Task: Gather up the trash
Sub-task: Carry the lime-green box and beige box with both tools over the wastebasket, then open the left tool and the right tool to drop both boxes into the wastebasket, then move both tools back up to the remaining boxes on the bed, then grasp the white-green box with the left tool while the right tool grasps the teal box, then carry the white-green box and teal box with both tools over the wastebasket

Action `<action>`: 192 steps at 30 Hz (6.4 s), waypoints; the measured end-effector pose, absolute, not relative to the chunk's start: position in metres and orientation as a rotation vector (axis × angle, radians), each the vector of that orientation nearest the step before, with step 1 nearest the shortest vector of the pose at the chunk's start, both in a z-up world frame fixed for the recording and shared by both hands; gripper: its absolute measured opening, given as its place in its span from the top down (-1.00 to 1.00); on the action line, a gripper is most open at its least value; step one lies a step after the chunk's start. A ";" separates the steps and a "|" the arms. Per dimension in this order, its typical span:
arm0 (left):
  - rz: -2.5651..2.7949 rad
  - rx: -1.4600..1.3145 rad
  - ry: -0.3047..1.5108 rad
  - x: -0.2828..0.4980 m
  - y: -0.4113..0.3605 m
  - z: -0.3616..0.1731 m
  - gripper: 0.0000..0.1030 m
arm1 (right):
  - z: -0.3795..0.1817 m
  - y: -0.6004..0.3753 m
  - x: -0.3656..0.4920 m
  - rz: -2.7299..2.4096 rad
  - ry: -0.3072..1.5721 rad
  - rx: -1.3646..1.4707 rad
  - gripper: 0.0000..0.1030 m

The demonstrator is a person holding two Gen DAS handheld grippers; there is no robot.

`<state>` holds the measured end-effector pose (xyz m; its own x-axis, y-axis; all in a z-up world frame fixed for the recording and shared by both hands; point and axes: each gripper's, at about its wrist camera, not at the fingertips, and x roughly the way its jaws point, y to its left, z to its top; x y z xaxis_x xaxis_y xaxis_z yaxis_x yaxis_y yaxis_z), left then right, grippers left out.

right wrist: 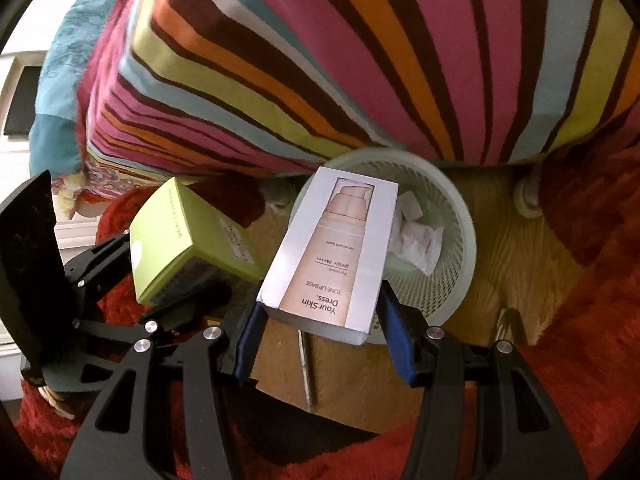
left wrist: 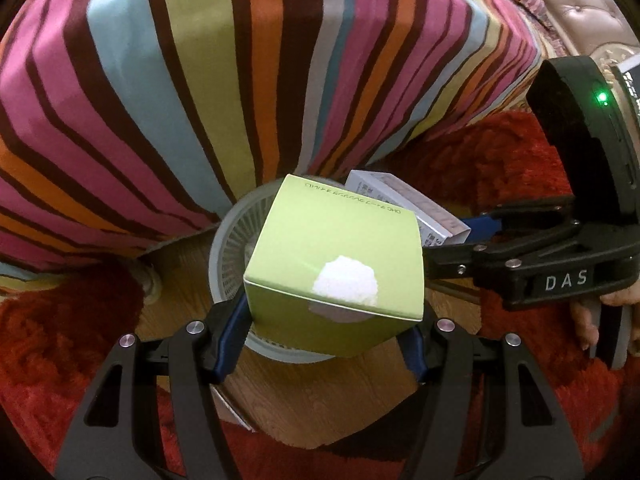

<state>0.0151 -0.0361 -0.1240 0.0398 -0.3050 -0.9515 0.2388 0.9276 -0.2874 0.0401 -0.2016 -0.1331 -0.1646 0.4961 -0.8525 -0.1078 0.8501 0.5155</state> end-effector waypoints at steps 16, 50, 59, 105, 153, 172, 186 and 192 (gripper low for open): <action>-0.323 -0.198 1.719 0.043 -0.026 -0.193 -0.21 | -0.193 -0.201 0.058 0.406 1.852 0.460 0.00; -0.167 -0.367 1.967 0.033 -0.022 -0.251 -0.71 | -0.238 -0.210 0.055 0.196 2.004 0.503 -0.85; -0.148 -0.355 1.875 0.025 -0.016 -0.221 -0.71 | -0.202 -0.206 0.049 0.281 1.912 0.525 -0.85; 0.016 -0.211 0.834 0.194 0.035 0.027 -0.87 | 0.042 -0.194 0.190 0.298 0.621 -0.094 -0.85; 0.101 -0.367 0.964 0.415 0.074 -0.027 -0.26 | -0.007 -0.138 0.377 0.399 0.854 0.017 -0.50; -0.035 -0.339 0.915 0.351 0.077 -0.011 0.37 | 0.000 -0.175 0.332 0.433 0.897 0.122 0.11; -0.119 -0.346 0.908 0.237 0.060 0.008 0.37 | 0.010 -0.214 0.254 0.457 0.924 0.247 0.11; -0.136 -0.353 0.922 0.191 0.060 0.005 0.37 | 0.016 -0.222 0.220 0.478 0.912 0.247 0.11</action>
